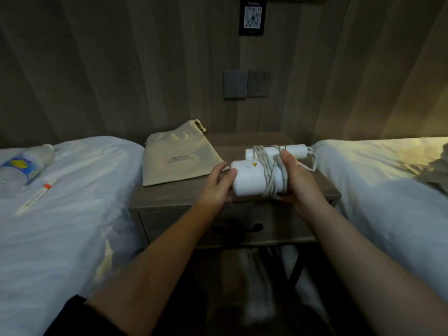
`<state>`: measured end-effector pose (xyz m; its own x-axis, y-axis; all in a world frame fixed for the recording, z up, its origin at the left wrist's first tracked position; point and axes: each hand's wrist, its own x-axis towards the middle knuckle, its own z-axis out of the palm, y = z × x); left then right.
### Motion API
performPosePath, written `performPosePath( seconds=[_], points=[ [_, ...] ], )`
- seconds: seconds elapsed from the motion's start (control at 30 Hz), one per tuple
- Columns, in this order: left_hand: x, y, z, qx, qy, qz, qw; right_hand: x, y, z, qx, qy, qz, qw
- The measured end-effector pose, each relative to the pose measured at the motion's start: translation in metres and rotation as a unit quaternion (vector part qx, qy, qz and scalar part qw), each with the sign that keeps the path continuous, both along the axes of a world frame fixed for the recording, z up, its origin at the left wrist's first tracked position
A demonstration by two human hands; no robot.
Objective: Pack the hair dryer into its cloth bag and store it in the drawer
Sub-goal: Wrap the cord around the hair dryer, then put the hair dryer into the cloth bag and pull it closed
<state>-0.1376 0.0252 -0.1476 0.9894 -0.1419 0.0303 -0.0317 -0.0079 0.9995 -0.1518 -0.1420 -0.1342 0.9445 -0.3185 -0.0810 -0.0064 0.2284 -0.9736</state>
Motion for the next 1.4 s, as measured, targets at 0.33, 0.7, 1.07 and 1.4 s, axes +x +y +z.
performPosePath(
  seconds=[0.33, 0.7, 1.07, 1.4],
  points=[
    [0.112, 0.052, -0.009, 0.308, -0.047, 0.121, 0.943, 0.089, -0.015, -0.021, 0.071, -0.030, 0.001, 0.997],
    [0.188, -0.014, -0.002, 0.546, 0.031, 0.100, 0.831, 0.103, -0.030, -0.034, 0.090, -0.047, 0.015, 0.995],
    [0.141, 0.030, -0.003, 0.500, -0.106, -0.046, 0.858, 0.090, -0.037, -0.032, 0.147, -0.030, 0.002, 0.989],
    [0.121, 0.081, -0.013, 0.587, -0.220, -0.048, 0.777, 0.055, -0.063, -0.027, 0.151, -0.060, -0.064, 0.985]
  ],
)
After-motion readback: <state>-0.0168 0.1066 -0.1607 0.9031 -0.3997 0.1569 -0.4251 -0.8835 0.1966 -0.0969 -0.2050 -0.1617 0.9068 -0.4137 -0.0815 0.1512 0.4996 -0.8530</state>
